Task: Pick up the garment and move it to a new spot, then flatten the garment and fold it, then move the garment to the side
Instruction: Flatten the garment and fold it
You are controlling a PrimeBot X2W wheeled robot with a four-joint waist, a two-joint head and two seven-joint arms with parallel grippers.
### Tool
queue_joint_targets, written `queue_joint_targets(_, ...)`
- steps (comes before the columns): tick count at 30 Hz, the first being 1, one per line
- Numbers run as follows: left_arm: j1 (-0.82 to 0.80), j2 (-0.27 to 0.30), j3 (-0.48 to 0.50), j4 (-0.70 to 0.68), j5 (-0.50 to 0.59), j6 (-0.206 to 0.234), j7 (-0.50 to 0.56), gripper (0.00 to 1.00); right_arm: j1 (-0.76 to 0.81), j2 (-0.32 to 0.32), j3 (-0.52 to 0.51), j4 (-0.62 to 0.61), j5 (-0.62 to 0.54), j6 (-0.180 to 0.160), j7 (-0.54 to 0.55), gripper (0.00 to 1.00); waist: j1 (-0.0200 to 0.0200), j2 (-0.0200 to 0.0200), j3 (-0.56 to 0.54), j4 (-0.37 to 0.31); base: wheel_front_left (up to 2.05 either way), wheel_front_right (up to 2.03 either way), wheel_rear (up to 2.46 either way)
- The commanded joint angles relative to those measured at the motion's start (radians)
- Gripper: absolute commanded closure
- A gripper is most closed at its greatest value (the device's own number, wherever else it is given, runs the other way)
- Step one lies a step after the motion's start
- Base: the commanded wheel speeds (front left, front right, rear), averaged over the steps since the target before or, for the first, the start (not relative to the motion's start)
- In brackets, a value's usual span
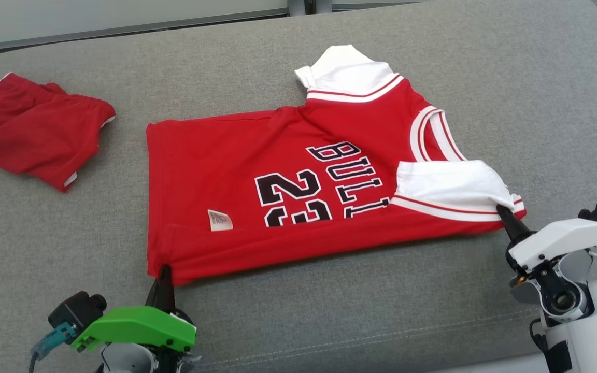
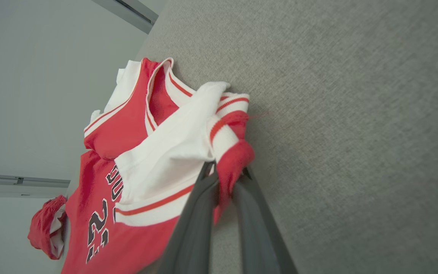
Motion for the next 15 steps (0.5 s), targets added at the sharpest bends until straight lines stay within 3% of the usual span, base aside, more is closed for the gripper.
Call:
queue_joint_targets(1, 0.028, -0.004, 0.008, 0.002, -0.005, 0.008, -0.014, 1.00, 0.034, 0.001, -0.014, -0.013, -0.011, -0.001, -0.003, 1.00, 0.0000, 0.0000, 0.003, 0.003, 0.00, 0.00, 0.00)
queue_joint_targets(15, 0.087, -0.010, -0.034, 0.094, 0.028, 0.006, -0.038, 1.00, 0.136, 0.031, -0.032, -0.033, -0.046, -0.001, -0.020, 1.00, 0.0000, 0.0000, 0.012, -0.011, 0.00, 0.00, 0.00)
